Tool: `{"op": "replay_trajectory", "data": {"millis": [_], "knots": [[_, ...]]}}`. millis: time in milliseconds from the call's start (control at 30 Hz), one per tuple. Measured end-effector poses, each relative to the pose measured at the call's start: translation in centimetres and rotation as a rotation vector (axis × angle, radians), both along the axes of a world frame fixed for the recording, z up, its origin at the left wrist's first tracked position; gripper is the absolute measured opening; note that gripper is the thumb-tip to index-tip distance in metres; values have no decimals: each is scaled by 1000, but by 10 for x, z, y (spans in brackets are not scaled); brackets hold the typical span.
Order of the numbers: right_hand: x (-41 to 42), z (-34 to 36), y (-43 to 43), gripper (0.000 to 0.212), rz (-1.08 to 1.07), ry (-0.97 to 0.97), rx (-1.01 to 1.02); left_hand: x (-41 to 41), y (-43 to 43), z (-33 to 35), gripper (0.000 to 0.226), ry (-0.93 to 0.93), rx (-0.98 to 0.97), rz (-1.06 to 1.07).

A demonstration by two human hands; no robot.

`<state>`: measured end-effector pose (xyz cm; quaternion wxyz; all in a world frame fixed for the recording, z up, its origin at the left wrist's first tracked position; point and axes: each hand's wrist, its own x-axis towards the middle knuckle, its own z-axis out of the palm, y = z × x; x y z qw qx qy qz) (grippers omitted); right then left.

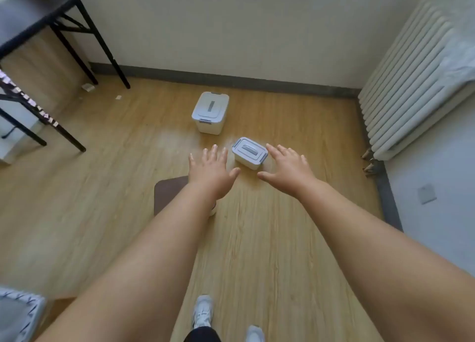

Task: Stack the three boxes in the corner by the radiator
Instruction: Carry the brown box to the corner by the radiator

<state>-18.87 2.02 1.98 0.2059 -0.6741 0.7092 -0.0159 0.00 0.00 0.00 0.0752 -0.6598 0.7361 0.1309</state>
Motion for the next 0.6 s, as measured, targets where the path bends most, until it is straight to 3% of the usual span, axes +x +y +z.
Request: {"op": "replay_trajectory", "data": {"millis": [600], "knots": [[157, -73, -112, 77, -49, -240, 219, 160, -103, -72, 68, 22, 279, 192]]}}
